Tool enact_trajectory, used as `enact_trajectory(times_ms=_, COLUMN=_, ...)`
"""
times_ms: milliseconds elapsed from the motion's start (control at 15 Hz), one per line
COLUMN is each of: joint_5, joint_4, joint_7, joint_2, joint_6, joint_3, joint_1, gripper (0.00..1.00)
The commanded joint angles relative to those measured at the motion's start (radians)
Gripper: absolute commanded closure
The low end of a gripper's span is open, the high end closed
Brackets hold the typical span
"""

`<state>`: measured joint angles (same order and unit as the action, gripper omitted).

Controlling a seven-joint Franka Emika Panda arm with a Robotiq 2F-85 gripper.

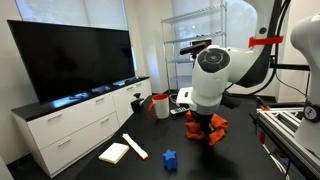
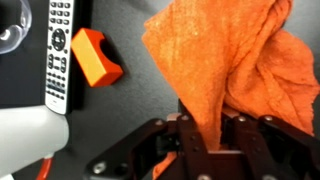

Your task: Wipe the table using the orange cloth

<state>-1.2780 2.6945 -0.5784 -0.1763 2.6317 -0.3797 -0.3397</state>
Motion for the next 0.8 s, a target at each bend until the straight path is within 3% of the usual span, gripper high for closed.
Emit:
enact_trajectory(times_ms=0, joint_5=0.083, joint_4=-0.067, joint_7=0.081, joint_2=-0.015, joint_6=-0.043, joint_3=0.099, joint_1=0.176, gripper=0.97)
enact_trajectory(times_ms=333, joint_5=0.139, joint_4=-0.122, joint_7=0.090, joint_2=-0.047, joint_6=-0.083, joint_3=0.195, joint_1=0.281, gripper=0.97)
enact_trajectory(times_ms=733, joint_5=0.124, joint_4=-0.086, joint_7=0.072, joint_2=-0.042, joint_6=-0.108, joint_3=0.295, joint_1=0.273, gripper=0.97)
